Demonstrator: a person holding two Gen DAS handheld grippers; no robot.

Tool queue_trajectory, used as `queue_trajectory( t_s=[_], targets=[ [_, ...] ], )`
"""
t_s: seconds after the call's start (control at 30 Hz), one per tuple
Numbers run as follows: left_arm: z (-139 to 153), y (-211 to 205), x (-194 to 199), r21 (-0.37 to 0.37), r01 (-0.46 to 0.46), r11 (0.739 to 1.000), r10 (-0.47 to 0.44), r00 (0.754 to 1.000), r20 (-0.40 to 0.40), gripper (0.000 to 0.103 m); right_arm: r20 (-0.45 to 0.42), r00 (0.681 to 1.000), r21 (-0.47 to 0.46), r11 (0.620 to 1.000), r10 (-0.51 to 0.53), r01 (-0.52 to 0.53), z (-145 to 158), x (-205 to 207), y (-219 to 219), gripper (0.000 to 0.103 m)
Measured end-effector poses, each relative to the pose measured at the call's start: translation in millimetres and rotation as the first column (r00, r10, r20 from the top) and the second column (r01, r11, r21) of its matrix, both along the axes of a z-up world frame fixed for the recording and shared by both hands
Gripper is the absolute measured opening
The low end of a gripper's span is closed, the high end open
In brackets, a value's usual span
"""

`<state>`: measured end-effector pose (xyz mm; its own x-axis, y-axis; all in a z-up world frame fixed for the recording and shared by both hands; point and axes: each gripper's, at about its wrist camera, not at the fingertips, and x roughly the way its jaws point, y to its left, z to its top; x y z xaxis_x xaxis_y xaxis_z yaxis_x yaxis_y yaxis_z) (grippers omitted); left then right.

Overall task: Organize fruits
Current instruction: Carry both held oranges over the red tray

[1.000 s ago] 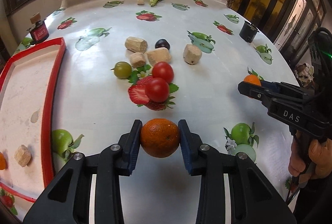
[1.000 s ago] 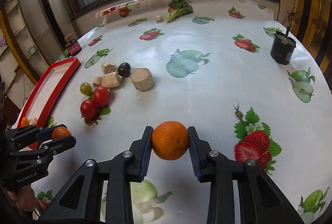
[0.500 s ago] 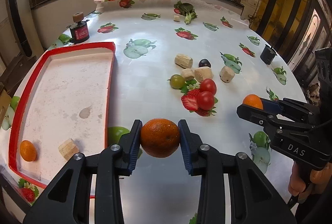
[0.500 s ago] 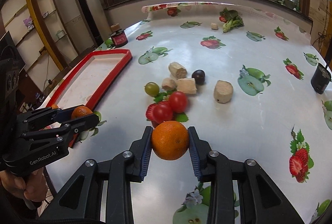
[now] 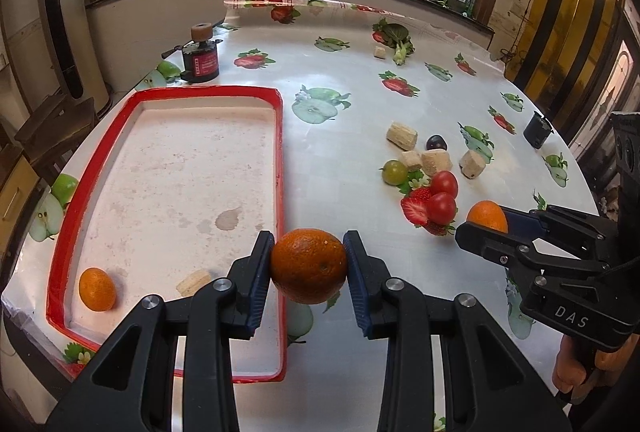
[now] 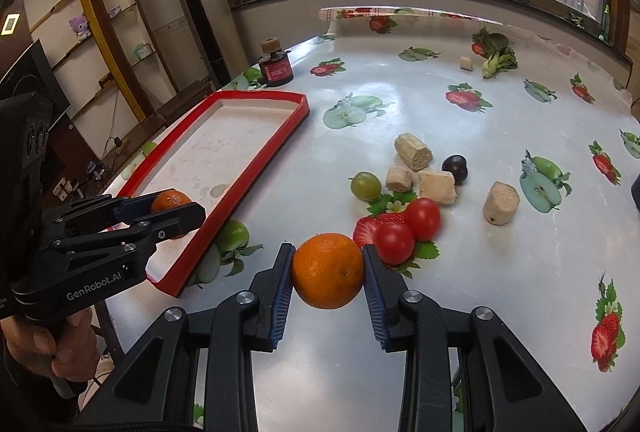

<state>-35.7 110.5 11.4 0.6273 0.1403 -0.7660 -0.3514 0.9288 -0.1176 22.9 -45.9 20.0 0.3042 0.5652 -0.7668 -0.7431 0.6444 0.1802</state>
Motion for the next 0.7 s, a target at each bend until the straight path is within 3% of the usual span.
queue_trajectory(
  t_s=[0.7],
  targets=[
    [6,66,-27,0.008,-0.125,0.992,0.125,0.992,0.006,0.033,-0.005,0.994,0.027,0.994,0.105,-0.105,8,-11,65,0.034]
  ],
)
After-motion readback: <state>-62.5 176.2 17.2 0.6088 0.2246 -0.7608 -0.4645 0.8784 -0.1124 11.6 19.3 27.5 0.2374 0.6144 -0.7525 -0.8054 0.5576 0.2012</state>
